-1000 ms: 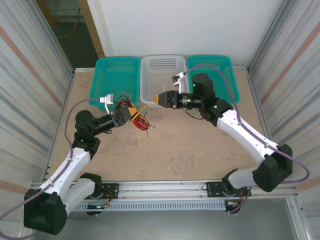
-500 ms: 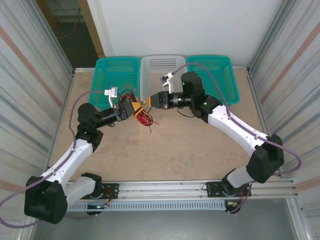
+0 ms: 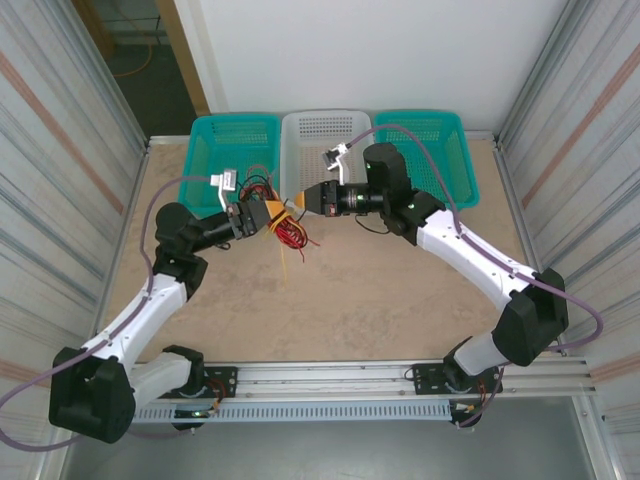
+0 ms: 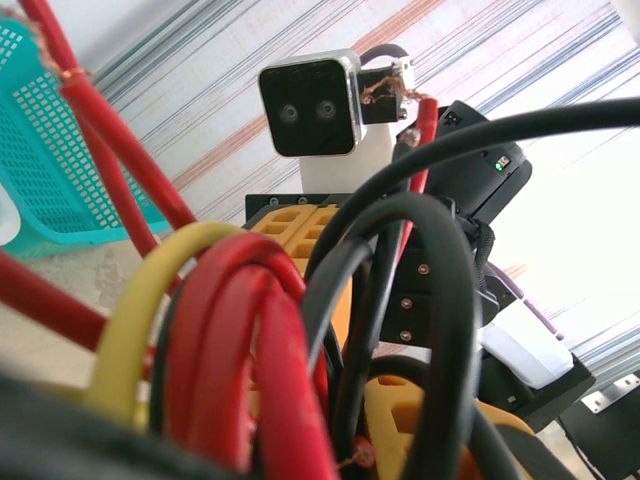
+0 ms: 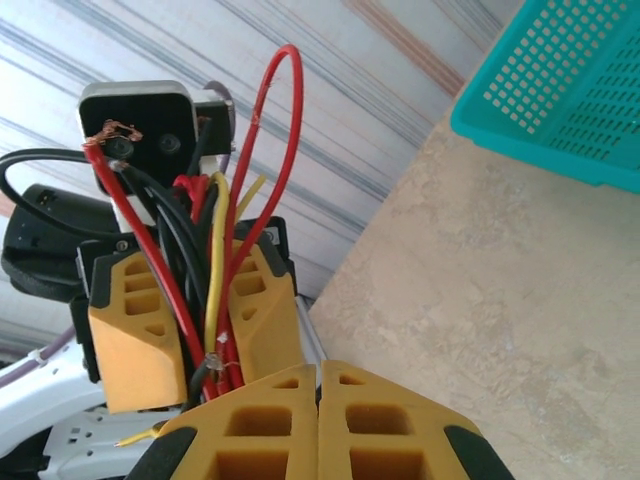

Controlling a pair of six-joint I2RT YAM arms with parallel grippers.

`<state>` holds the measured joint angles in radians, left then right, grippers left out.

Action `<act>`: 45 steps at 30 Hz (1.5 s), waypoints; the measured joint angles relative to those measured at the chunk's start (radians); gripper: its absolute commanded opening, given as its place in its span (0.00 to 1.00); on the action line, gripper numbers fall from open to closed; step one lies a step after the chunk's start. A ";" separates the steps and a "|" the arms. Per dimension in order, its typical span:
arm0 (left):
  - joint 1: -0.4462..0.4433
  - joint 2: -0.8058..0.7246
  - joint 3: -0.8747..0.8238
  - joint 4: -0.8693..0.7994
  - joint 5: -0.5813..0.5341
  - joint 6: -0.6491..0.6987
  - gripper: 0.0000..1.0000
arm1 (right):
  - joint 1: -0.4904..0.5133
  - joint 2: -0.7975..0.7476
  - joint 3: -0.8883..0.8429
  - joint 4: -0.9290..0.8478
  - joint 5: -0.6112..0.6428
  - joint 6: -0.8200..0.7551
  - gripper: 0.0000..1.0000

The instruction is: Untangle the cables

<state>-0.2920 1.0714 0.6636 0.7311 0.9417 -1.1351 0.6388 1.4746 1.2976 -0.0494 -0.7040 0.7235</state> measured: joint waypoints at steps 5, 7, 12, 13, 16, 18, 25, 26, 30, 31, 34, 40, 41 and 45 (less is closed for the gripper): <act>-0.040 0.006 0.031 0.015 -0.046 -0.023 0.00 | -0.004 -0.014 -0.024 0.034 0.044 0.012 0.00; -0.040 0.006 0.047 0.022 -0.083 -0.036 0.00 | -0.013 -0.018 -0.047 0.085 0.039 0.050 0.00; 0.023 -0.005 0.073 0.049 -0.238 -0.104 0.00 | -0.056 0.021 -0.144 0.379 -0.035 0.246 0.00; 0.027 -0.005 0.074 0.056 -0.273 -0.122 0.00 | -0.052 0.045 -0.164 0.455 -0.047 0.295 0.00; 0.027 0.001 0.074 0.085 -0.370 -0.177 0.00 | -0.026 0.114 -0.187 0.610 -0.051 0.396 0.00; 0.024 0.008 0.072 0.128 -0.442 -0.203 0.00 | 0.002 0.154 -0.192 0.680 -0.040 0.447 0.00; 0.031 -0.006 -0.008 0.168 -0.675 -0.231 0.00 | 0.063 0.198 -0.327 0.994 0.069 0.613 0.00; 0.038 -0.013 -0.016 0.147 -0.697 -0.230 0.00 | 0.065 0.198 -0.359 1.033 0.085 0.634 0.00; 0.054 -0.033 -0.027 0.033 -0.743 -0.169 0.00 | 0.087 0.166 -0.455 1.084 0.138 0.663 0.00; 0.055 -0.041 -0.027 0.004 -0.749 -0.146 0.00 | 0.098 0.141 -0.470 1.063 0.150 0.657 0.00; 0.055 -0.081 -0.028 -0.068 -0.784 -0.087 0.00 | 0.126 0.035 -0.486 0.952 0.179 0.608 0.00; 0.055 -0.159 -0.038 -0.106 -0.811 -0.001 0.00 | 0.140 -0.194 -0.400 0.614 0.219 0.412 0.00; 0.055 -0.164 -0.041 -0.106 -0.809 0.008 0.00 | 0.138 -0.216 -0.374 0.561 0.224 0.383 0.00; 0.060 -0.167 -0.057 -0.111 -0.780 0.042 0.00 | 0.109 -0.266 -0.261 0.346 0.235 0.274 0.00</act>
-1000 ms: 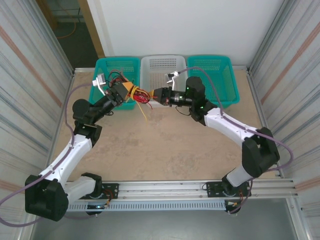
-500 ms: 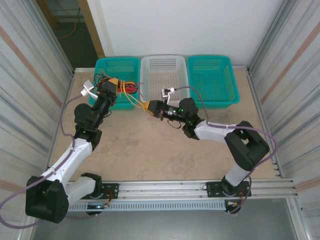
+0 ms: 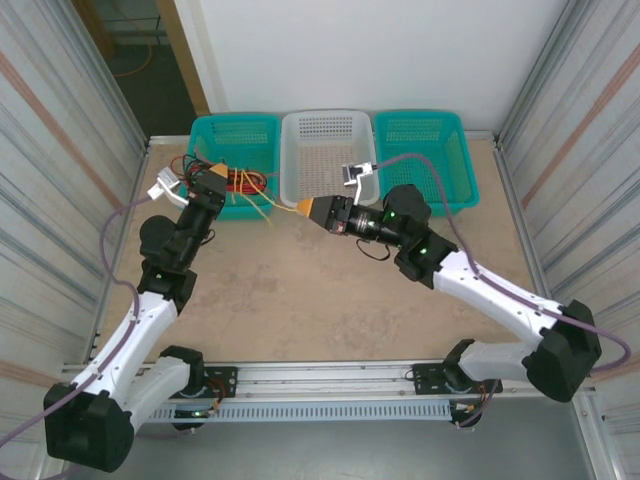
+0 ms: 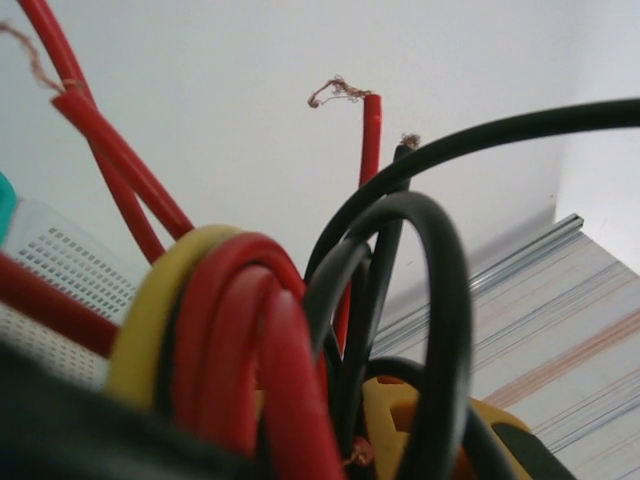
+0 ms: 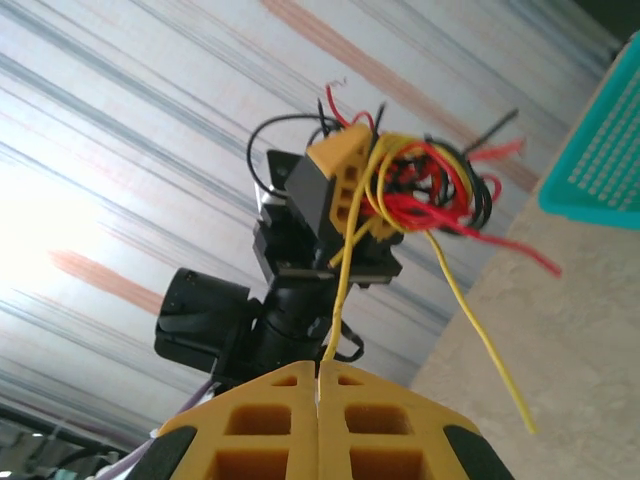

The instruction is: Untangle the cables

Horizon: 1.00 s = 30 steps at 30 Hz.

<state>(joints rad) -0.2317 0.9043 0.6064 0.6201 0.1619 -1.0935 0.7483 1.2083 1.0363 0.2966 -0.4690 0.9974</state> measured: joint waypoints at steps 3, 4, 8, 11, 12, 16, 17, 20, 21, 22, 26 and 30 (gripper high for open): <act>0.003 0.002 -0.008 -0.002 0.053 0.018 0.00 | -0.040 -0.003 0.090 -0.149 0.002 -0.064 0.00; 0.003 0.003 -0.009 0.000 0.070 0.022 0.00 | -0.053 -0.003 0.117 -0.189 0.002 -0.079 0.00; 0.003 0.009 -0.011 0.014 0.164 0.032 0.00 | -0.108 -0.002 0.225 -0.314 -0.002 -0.134 0.00; 0.003 0.021 -0.011 0.042 0.240 0.032 0.00 | -0.150 0.018 0.298 -0.381 -0.007 -0.154 0.00; 0.002 0.030 -0.010 0.056 0.270 0.032 0.00 | -0.164 0.031 0.318 -0.397 -0.008 -0.159 0.00; -0.024 0.104 0.013 0.107 0.372 0.023 0.00 | -0.216 0.085 0.362 -0.426 -0.026 -0.163 0.00; -0.036 0.123 0.021 0.113 0.392 0.023 0.00 | -0.227 0.102 0.368 -0.428 -0.026 -0.163 0.00; -0.074 0.152 0.046 0.114 0.434 0.021 0.00 | -0.264 0.154 0.386 -0.433 -0.030 -0.160 0.00; -0.085 0.155 0.055 0.115 0.446 0.020 0.00 | -0.278 0.170 0.390 -0.430 -0.033 -0.154 0.00; -0.096 0.159 0.066 0.118 0.458 0.020 0.00 | -0.299 0.192 0.393 -0.422 -0.042 -0.140 0.00; -0.132 0.175 0.120 0.155 0.493 0.005 0.00 | -0.356 0.278 0.391 -0.380 -0.063 -0.098 0.00; -0.142 0.177 0.131 0.207 0.495 -0.017 0.00 | -0.360 0.346 0.351 -0.337 -0.089 -0.060 0.00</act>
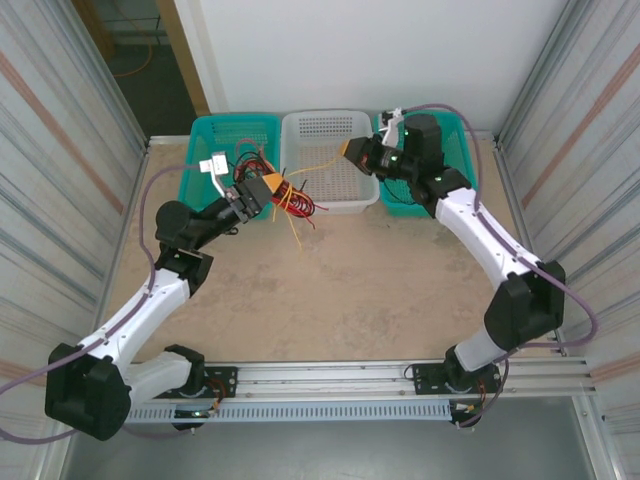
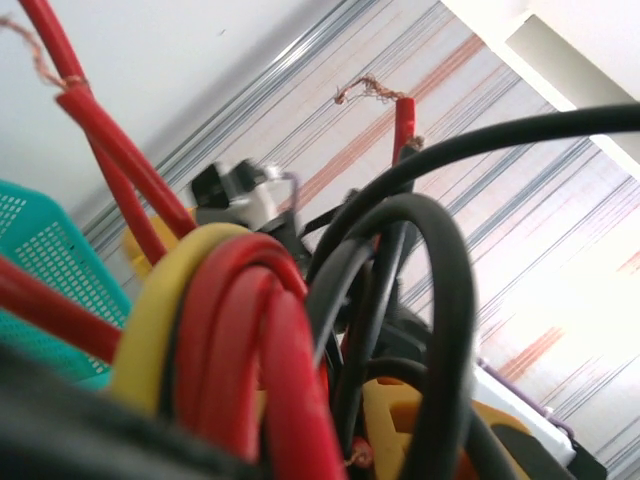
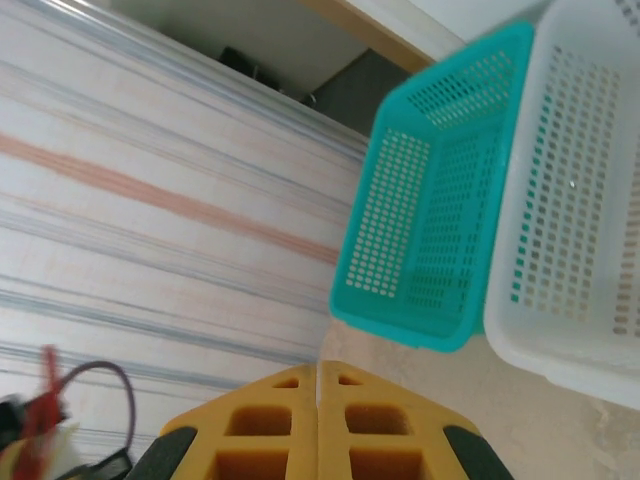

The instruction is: Untangle the cables

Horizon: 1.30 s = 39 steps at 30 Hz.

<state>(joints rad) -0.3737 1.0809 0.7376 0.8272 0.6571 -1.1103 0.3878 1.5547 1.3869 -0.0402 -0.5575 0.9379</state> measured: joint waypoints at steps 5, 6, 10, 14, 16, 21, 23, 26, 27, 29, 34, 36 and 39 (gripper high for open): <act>0.000 0.000 0.000 0.024 -0.030 -0.021 0.00 | 0.043 0.066 -0.090 0.079 -0.027 0.053 0.00; 0.000 0.000 0.000 0.032 -0.039 -0.023 0.00 | 0.058 0.077 -0.104 0.093 -0.027 0.058 0.00; 0.000 0.000 0.000 0.066 -0.092 -0.027 0.00 | 0.154 0.106 -0.180 0.187 -0.026 0.100 0.00; 0.008 0.013 0.000 0.110 -0.140 -0.019 0.00 | 0.255 0.131 -0.296 0.358 -0.026 0.179 0.00; 0.022 0.029 0.001 0.119 -0.169 -0.012 0.00 | 0.293 0.133 -0.356 0.428 -0.022 0.218 0.00; 0.073 0.079 0.002 0.122 -0.250 0.019 0.00 | 0.357 0.111 -0.456 0.533 0.017 0.274 0.00; 0.098 0.108 0.005 0.137 -0.280 0.022 0.00 | 0.375 0.082 -0.468 0.534 0.042 0.278 0.00; 0.125 0.146 0.017 0.167 -0.311 0.022 0.00 | 0.405 0.042 -0.468 0.533 0.069 0.277 0.00; 0.132 0.152 0.018 0.174 -0.320 0.022 0.00 | 0.417 0.027 -0.468 0.533 0.077 0.277 0.00; 0.142 0.153 0.019 0.175 -0.336 0.022 0.00 | 0.438 0.003 -0.468 0.529 0.095 0.277 0.00; 0.171 0.134 0.005 0.175 -0.360 0.028 0.00 | 0.464 -0.073 -0.467 0.478 0.136 0.225 0.00; 0.179 0.109 -0.018 0.164 -0.370 0.038 0.00 | 0.473 -0.109 -0.454 0.425 0.157 0.186 0.00; 0.183 0.073 -0.054 0.142 -0.375 0.042 0.00 | 0.484 -0.165 -0.422 0.342 0.192 0.124 0.00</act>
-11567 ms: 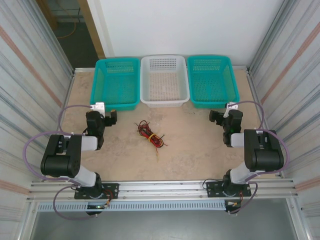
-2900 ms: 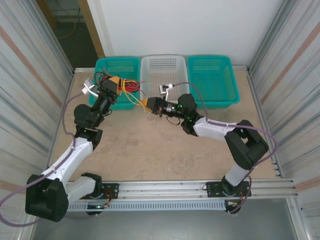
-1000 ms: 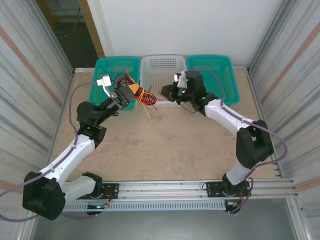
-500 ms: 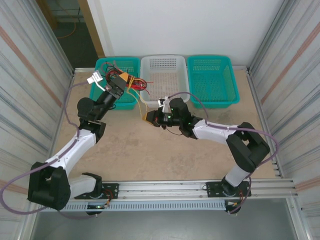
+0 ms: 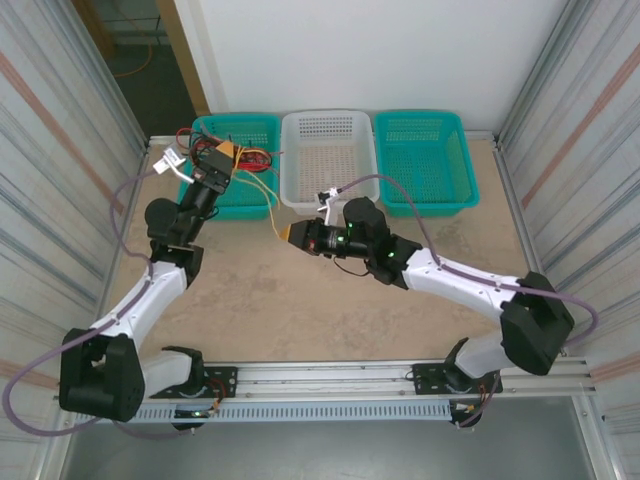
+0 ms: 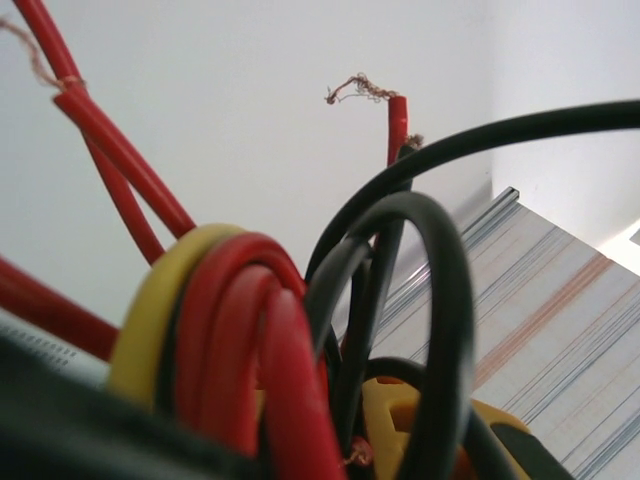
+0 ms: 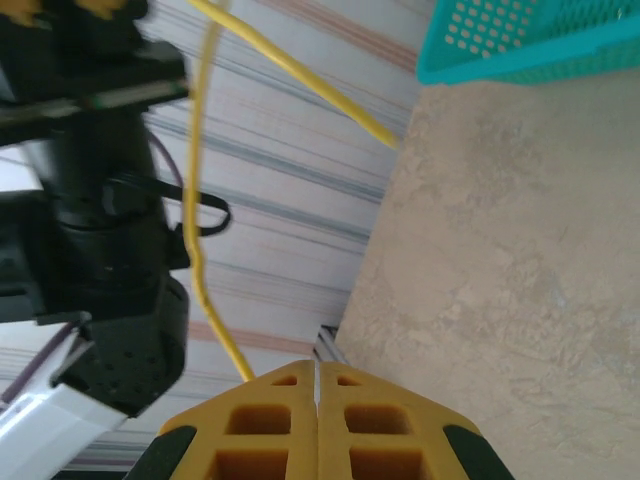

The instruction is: Untangle the cables

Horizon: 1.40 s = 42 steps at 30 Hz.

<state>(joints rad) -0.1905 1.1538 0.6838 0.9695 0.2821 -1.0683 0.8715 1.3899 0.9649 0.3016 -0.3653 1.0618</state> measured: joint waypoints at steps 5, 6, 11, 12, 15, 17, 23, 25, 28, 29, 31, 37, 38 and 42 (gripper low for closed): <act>0.010 -0.034 -0.036 -0.036 0.006 -0.001 0.00 | -0.005 -0.087 0.059 -0.148 0.048 -0.095 0.00; 0.012 -0.041 -0.045 -0.042 0.010 -0.001 0.00 | -0.008 -0.101 0.080 -0.185 0.059 -0.117 0.00; 0.013 -0.058 -0.094 -0.078 0.031 -0.001 0.00 | -0.024 -0.159 0.185 -0.328 0.108 -0.223 0.00; 0.013 -0.060 -0.102 -0.087 0.034 -0.001 0.00 | -0.033 -0.171 0.205 -0.350 0.113 -0.240 0.00; 0.013 -0.067 -0.122 -0.105 0.043 -0.002 0.00 | -0.063 -0.198 0.248 -0.389 0.122 -0.274 0.00; 0.013 -0.072 -0.132 -0.109 0.051 -0.002 0.00 | -0.076 -0.204 0.269 -0.409 0.127 -0.291 0.00; 0.013 -0.077 -0.140 -0.109 0.094 -0.003 0.00 | -0.127 -0.206 0.320 -0.472 0.112 -0.323 0.00; 0.013 -0.076 -0.140 -0.108 0.120 -0.006 0.00 | -0.167 -0.206 0.340 -0.486 0.099 -0.324 0.00; 0.012 -0.068 -0.140 -0.105 0.164 -0.013 0.00 | -0.227 -0.190 0.392 -0.517 0.077 -0.335 0.00; 0.010 -0.065 -0.140 -0.106 0.179 -0.013 0.00 | -0.248 -0.173 0.426 -0.528 0.066 -0.338 0.00; 0.000 -0.066 -0.140 -0.106 0.204 -0.013 0.00 | -0.282 -0.133 0.496 -0.537 0.045 -0.341 0.00; -0.036 -0.067 -0.117 -0.115 0.286 -0.008 0.00 | -0.366 -0.027 0.646 -0.553 0.005 -0.349 0.00; -0.042 -0.066 -0.108 -0.120 0.306 -0.008 0.00 | -0.379 -0.011 0.662 -0.557 -0.001 -0.349 0.00; -0.080 -0.064 -0.064 -0.121 0.373 -0.010 0.00 | -0.434 0.061 0.715 -0.556 -0.021 -0.348 0.00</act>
<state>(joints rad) -0.2710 1.0901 0.6193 0.8490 0.6552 -1.0779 0.4374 1.4506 1.6794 -0.2546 -0.3859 0.7136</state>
